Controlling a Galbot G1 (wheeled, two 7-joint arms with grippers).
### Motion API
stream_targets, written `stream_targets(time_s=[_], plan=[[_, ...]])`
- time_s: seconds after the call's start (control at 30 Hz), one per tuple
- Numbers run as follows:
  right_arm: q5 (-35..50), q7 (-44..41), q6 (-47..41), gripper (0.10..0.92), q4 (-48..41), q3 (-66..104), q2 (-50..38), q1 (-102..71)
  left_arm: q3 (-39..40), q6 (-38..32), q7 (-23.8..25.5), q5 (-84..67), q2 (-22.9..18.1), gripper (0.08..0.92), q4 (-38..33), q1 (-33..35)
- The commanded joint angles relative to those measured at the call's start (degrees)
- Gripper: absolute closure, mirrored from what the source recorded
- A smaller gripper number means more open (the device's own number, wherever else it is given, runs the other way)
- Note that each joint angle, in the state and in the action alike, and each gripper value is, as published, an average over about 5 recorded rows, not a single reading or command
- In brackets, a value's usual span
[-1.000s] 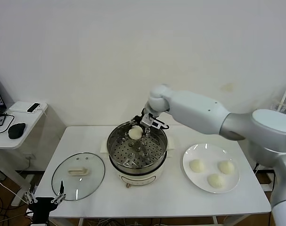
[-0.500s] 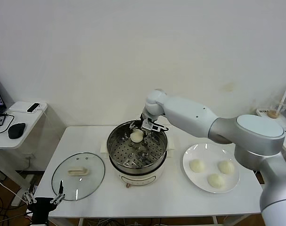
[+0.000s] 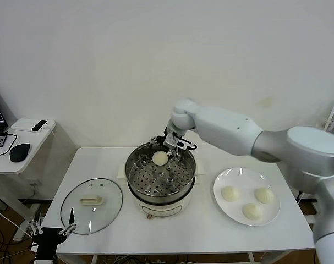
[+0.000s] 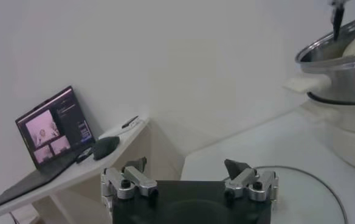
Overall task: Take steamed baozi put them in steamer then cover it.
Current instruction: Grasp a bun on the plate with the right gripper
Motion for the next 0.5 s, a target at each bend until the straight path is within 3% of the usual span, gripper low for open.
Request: stream_targets(time_s=[0.03, 0.23, 0.5], plan=[[11.28, -5.51, -21.42, 0.203, 15.85, 0.88, -15.61, 6.84, 0.15, 0.27, 0.37, -0.44, 1.02, 0.177, 0.18, -1.36], [10.59, -6.24, -28.05, 0.203, 23.90, 2.84, -29.12, 5.40, 0.04, 1.04, 0.76, -1.35, 2.43, 0.177, 0.40, -2.59], [7.28, -5.72, -28.99, 0.203, 28.47, 11.04, -44.30, -7.84, 1.17, 1.24, 1.14, -0.63, 3.08, 0.177, -0.31, -2.74]])
